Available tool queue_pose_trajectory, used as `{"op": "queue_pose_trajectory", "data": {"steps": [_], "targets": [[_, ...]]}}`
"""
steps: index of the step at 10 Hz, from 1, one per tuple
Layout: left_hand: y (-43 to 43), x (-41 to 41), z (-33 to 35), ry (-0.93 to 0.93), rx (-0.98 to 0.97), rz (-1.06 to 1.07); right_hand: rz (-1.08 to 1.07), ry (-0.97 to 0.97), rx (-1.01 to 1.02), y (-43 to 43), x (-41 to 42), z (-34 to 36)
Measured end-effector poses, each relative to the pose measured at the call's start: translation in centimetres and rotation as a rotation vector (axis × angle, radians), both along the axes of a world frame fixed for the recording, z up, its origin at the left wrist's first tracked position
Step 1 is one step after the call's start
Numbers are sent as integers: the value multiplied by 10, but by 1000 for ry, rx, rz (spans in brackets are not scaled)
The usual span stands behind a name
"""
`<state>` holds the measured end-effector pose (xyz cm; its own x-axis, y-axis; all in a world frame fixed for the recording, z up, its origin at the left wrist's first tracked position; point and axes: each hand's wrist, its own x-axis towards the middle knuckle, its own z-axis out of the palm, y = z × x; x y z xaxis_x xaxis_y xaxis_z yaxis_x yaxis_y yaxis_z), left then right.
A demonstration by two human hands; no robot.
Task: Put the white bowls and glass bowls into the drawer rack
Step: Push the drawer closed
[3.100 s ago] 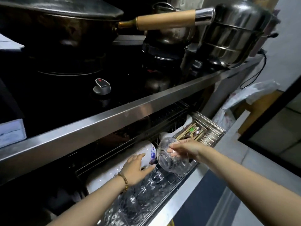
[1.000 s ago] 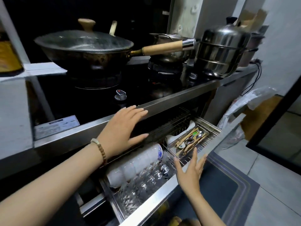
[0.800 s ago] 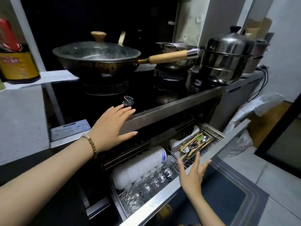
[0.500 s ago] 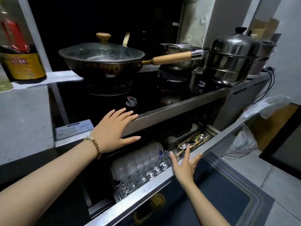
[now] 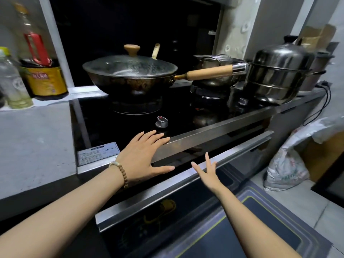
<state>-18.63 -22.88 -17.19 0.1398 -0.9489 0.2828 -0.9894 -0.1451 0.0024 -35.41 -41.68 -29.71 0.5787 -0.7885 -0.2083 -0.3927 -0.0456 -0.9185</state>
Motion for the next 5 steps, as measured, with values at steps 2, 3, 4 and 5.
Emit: {"op": "queue_pose_trajectory", "data": {"steps": [2, 3, 4, 5], "targets": [[-1, 0, 1, -8, 17, 8, 74, 2, -15, 12, -1, -1], [-1, 0, 1, -4, 24, 9, 58, -16, -166, 29, -6, 15], [-1, -1, 2, 13, 37, 7, 13, -88, -333, 51, -12, 63], [0, -2, 5, 25, 50, 11, -68, -272, -579, 86, -34, 145]]}}
